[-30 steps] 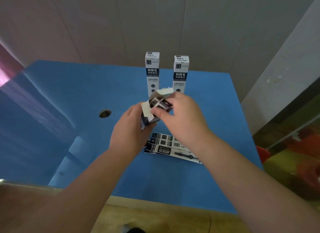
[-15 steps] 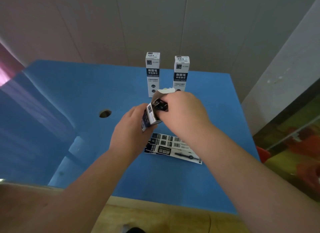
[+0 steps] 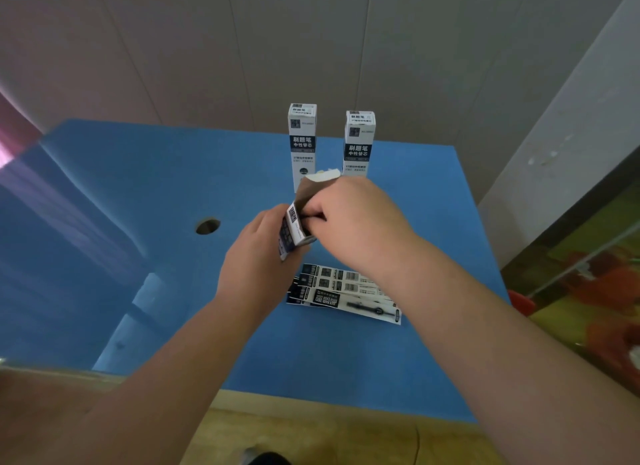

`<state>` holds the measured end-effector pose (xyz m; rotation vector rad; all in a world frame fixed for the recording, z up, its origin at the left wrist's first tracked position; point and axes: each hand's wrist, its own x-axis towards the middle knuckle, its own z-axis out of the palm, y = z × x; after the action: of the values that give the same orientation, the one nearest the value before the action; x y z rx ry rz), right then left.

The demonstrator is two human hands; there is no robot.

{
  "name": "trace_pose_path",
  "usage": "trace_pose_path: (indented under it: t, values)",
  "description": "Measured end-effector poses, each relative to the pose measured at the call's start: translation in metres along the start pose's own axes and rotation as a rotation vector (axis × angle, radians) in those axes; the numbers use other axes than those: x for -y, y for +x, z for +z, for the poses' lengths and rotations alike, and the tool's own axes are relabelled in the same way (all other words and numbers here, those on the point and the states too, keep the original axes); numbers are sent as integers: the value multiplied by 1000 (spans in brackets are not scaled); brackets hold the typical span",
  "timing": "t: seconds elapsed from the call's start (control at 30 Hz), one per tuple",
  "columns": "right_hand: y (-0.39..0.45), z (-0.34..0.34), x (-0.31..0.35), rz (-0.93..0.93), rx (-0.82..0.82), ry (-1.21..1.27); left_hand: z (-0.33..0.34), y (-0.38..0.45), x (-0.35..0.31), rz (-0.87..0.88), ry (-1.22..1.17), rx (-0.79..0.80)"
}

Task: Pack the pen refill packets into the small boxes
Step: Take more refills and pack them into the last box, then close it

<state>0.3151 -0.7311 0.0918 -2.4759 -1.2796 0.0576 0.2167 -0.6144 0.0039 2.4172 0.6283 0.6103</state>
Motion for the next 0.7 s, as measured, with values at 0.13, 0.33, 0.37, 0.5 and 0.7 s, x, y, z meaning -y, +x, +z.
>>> trace_pose_path:
  t: [0.13, 0.33, 0.37, 0.5, 0.7]
  values:
    - [0, -4, -11, -109, 15, 112, -1, 3, 1, -9, -21, 15]
    - [-23, 26, -47, 123, -330, 516, -6, 2, 4, -72, -44, 47]
    - [-25, 34, -55, 163, -279, 466, -6, 2, 4, -74, -49, 51]
    - [-29, 57, -78, 201, 205, 57, -7, 2, 3, -82, -60, 56]
    - [-33, 74, -86, 198, 417, -83, -6, 3, 4, -87, -60, 52]
